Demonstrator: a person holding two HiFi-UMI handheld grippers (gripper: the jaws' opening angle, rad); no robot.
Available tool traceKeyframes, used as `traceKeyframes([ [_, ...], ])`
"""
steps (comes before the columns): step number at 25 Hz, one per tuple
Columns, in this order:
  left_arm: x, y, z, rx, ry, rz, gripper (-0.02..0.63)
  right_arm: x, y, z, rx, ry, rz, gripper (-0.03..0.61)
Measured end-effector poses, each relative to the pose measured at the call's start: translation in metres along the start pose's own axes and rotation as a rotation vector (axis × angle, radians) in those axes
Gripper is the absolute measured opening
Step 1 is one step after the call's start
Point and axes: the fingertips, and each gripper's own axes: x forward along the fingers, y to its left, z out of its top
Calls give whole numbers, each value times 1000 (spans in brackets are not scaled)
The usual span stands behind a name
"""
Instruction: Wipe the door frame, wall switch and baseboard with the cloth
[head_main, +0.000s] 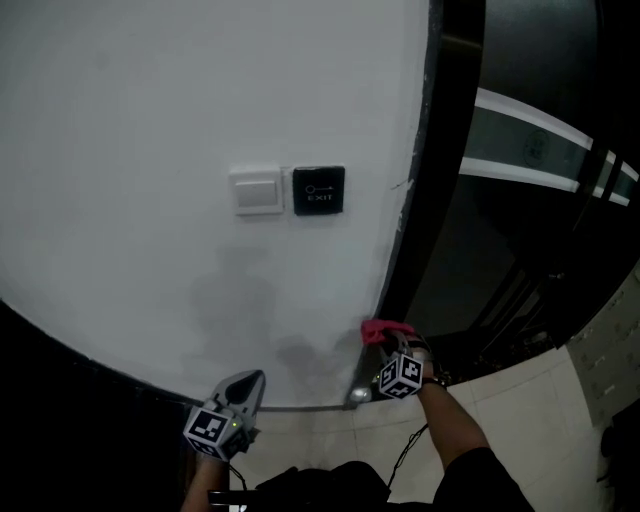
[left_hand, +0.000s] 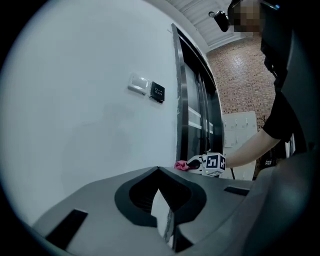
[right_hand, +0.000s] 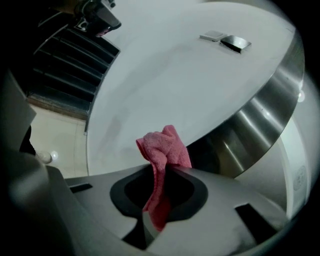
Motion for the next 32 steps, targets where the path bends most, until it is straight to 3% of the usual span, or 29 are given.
traceKeyframes([
  [3, 3, -3, 3, -13, -13, -15, -9, -10, 11, 16, 63, -23, 158, 49],
  [5, 2, -6, 3, -22, -17, -27, -9, -32, 6, 37, 59, -98, 199, 49],
  [8, 4, -7, 2, -28, -22, -42, -9, -74, -53, 70, -9, -211, 27, 49],
  [14, 10, -4, 9, -35, -46, -61, -9, -195, -239, 136, -114, -401, -522, 49],
  [17, 13, -2, 11, -40, -57, -69, -9, -239, -301, 162, -133, -456, -677, 49],
  [20, 13, -2, 14, -39, -80, -73, -9, -256, -336, 183, -196, -435, -726, 49],
  [25, 10, 1, 19, -40, -85, -58, -9, -259, -354, 194, -233, -396, -809, 49],
  [32, 3, 11, 12, -40, -70, -33, -9, -197, -306, 167, -303, -312, -707, 49],
])
